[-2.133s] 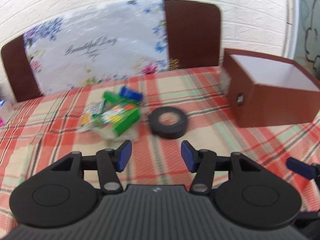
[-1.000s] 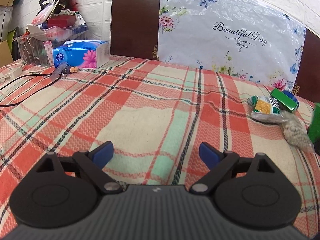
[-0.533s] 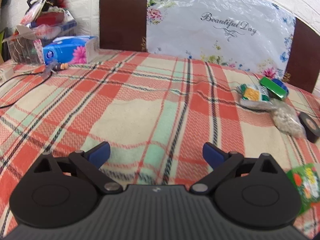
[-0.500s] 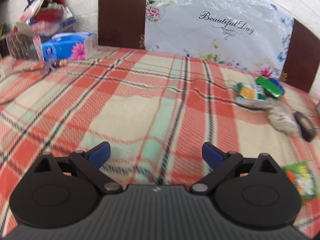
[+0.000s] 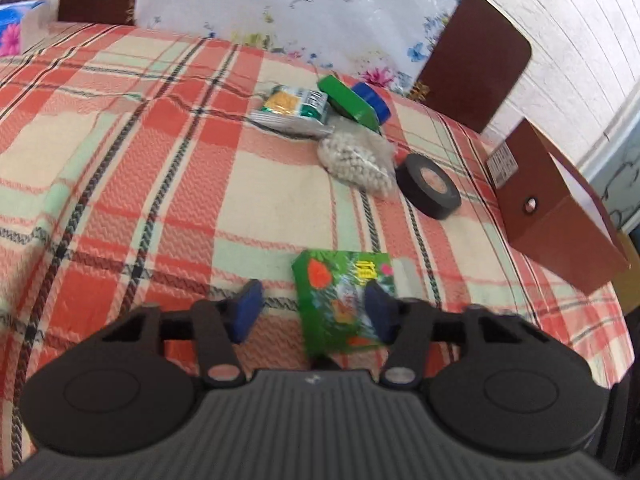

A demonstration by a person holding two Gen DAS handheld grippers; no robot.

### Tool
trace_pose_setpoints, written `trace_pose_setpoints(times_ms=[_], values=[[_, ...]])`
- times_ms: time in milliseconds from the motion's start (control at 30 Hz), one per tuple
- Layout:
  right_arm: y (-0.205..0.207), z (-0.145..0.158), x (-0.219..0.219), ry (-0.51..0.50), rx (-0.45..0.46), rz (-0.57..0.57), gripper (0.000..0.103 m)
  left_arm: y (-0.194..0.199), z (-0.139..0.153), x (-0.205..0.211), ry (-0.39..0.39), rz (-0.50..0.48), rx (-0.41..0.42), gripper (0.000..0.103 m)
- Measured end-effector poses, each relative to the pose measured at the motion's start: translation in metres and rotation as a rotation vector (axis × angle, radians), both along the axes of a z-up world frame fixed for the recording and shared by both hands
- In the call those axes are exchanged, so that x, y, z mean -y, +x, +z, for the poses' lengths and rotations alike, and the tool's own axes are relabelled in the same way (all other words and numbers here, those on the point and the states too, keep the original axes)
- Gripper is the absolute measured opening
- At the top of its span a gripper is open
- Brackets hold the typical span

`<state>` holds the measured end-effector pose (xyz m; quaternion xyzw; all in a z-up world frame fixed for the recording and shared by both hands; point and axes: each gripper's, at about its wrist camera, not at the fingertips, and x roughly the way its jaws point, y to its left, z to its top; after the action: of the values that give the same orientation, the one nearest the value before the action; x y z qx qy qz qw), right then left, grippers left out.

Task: Organize objects
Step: 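Grasp the green snack box with the right gripper, then take the green box with the left gripper and drop it into the brown box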

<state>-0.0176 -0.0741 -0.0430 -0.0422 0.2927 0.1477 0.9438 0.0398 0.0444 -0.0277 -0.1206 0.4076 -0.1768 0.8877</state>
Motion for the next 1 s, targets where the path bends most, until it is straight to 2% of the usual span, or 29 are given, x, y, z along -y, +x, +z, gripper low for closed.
trace_pose_setpoints(times_ms=[33,133,233,367,500,633,833,867,933,967,1000], values=[[-0.002,0.000,-0.001,0.017,0.009,0.006,0.048,0.000,0.001,0.001,-0.013,-0.001,-0.012,0.038],[-0.008,0.001,-0.005,-0.010,0.047,-0.011,0.043,-0.002,0.011,0.008,0.017,0.009,0.005,0.038],[-0.017,0.007,0.003,0.008,0.099,-0.047,0.043,-0.008,0.026,0.021,0.036,-0.009,0.047,0.038],[-0.027,0.019,0.024,-0.018,0.187,-0.115,0.043,-0.008,0.047,0.055,0.039,-0.066,0.095,0.038],[-0.033,0.034,0.060,-0.046,0.267,-0.214,0.043,-0.001,0.067,0.107,0.033,-0.155,0.155,0.038],[-0.033,0.052,0.110,-0.071,0.350,-0.345,0.043,0.009,0.090,0.176,0.035,-0.277,0.226,0.038],[-0.022,0.068,0.189,-0.065,0.399,-0.513,0.043,0.030,0.101,0.266,0.043,-0.411,0.294,0.039],[-0.017,0.069,0.201,-0.062,0.391,-0.531,0.044,0.035,0.100,0.277,0.049,-0.420,0.299,0.040],[-0.003,0.067,0.221,-0.048,0.375,-0.556,0.047,0.045,0.092,0.299,0.077,-0.431,0.311,0.055],[0.004,0.064,0.228,-0.048,0.369,-0.574,0.049,0.050,0.086,0.307,0.111,-0.431,0.305,0.057],[0.011,0.060,0.233,-0.054,0.356,-0.588,0.057,0.054,0.080,0.312,0.146,-0.421,0.289,0.056]])
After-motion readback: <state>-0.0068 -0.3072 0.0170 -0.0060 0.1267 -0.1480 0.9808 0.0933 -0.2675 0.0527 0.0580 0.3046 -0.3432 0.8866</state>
